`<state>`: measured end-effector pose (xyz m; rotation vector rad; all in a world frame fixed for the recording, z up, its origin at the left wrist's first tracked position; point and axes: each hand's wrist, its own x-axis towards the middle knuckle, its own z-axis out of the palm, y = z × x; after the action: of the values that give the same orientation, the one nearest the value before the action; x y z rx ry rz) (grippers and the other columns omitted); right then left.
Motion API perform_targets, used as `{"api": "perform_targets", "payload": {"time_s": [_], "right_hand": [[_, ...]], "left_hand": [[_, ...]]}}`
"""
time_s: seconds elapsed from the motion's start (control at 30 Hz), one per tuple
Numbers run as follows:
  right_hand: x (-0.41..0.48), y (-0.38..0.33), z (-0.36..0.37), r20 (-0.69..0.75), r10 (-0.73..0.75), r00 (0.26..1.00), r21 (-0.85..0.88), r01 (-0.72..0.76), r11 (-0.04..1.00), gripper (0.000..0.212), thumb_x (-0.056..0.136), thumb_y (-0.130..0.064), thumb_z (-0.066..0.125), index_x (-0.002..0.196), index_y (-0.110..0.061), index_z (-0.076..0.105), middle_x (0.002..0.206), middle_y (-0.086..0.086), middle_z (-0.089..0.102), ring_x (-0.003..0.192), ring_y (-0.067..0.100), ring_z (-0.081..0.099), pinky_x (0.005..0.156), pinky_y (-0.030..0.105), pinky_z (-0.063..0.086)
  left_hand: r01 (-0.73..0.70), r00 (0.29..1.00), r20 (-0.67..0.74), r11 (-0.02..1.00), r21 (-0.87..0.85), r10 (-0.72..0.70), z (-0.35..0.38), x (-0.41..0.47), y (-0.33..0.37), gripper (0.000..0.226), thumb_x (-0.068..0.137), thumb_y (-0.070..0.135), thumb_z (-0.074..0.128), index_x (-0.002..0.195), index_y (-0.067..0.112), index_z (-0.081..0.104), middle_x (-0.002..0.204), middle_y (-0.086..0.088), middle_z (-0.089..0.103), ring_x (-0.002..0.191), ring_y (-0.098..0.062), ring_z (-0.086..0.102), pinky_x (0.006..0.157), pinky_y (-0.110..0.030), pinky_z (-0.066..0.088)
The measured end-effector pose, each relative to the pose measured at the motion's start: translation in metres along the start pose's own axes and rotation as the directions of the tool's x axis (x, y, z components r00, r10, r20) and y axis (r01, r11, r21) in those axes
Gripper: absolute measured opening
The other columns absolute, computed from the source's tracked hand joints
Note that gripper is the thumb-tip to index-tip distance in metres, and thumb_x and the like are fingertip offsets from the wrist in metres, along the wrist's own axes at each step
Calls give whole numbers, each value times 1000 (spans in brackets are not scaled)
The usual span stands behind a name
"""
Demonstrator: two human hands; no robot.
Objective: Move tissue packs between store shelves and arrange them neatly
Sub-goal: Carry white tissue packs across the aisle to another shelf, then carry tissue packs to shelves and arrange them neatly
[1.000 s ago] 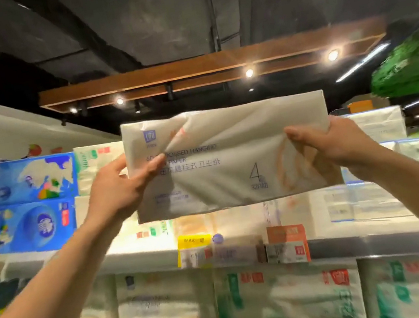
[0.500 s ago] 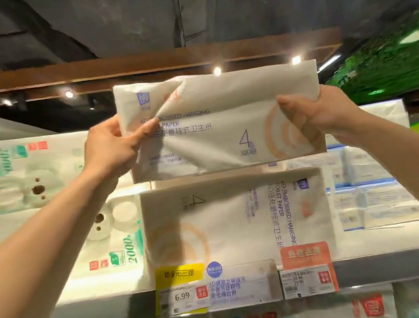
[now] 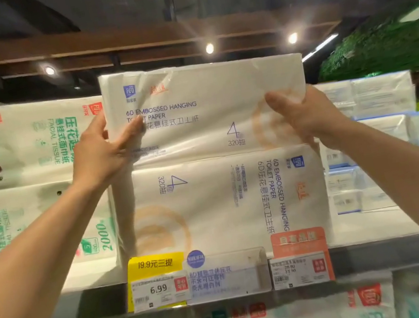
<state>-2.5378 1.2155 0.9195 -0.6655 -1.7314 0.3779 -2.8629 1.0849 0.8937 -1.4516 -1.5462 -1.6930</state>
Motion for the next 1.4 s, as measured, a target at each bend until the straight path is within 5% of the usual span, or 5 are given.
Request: {"api": "perform_targets", "payload": {"time_s": [0.27, 0.4, 0.83, 1.07, 1.4], "right_hand": [[-34, -3, -17, 10, 194, 981, -86, -193, 978, 124, 53, -90, 68, 149, -17, 39, 134, 6, 65, 117, 27, 65, 101, 49, 52], [-62, -9, -36, -115, 130, 985, -265, -157, 951, 103, 78, -70, 66, 157, -17, 25, 158, 11, 41, 142, 30, 43, 114, 47, 38], [-159, -35, -161, -68, 59, 996, -614, -88, 784, 85, 75, -75, 55, 133, -13, 60, 136, 3, 62, 124, 20, 57, 102, 29, 42], [-265, -40, -296, -64, 215, 975, -784, -182, 594, 71, 87, -58, 65, 142, -14, 54, 148, 4, 55, 136, 21, 50, 99, 21, 35], [-459, -75, -548, -250, 475, 844, -829, -440, 345, 93, 76, -76, 51, 148, -17, 47, 149, 3, 52, 131, 20, 52, 99, 27, 39]], "left_hand": [[110, 993, 26, 980, 166, -116, -26, -29, 3, 100, 74, 78, 58, 152, 20, 32, 142, -14, 53, 126, -34, 53, 100, -51, 46], [-23, 998, -49, 995, 97, 27, -35, -51, 22, 92, 79, 70, 64, 150, 20, 33, 146, -11, 48, 131, -29, 48, 105, -50, 42], [-191, 960, 148, 940, -282, 239, 46, -134, 151, 84, 81, 64, 65, 148, 21, 37, 143, -7, 52, 120, -14, 51, 96, -37, 48], [-138, 827, 396, 827, -546, 399, 135, -233, 274, 87, 70, 77, 59, 142, 31, 46, 130, 5, 60, 111, -10, 59, 94, -32, 48], [62, 567, 546, 629, -775, 617, 227, -458, 545, 96, 65, 79, 56, 144, 24, 47, 133, 2, 59, 114, -10, 58, 93, -30, 46]]}}
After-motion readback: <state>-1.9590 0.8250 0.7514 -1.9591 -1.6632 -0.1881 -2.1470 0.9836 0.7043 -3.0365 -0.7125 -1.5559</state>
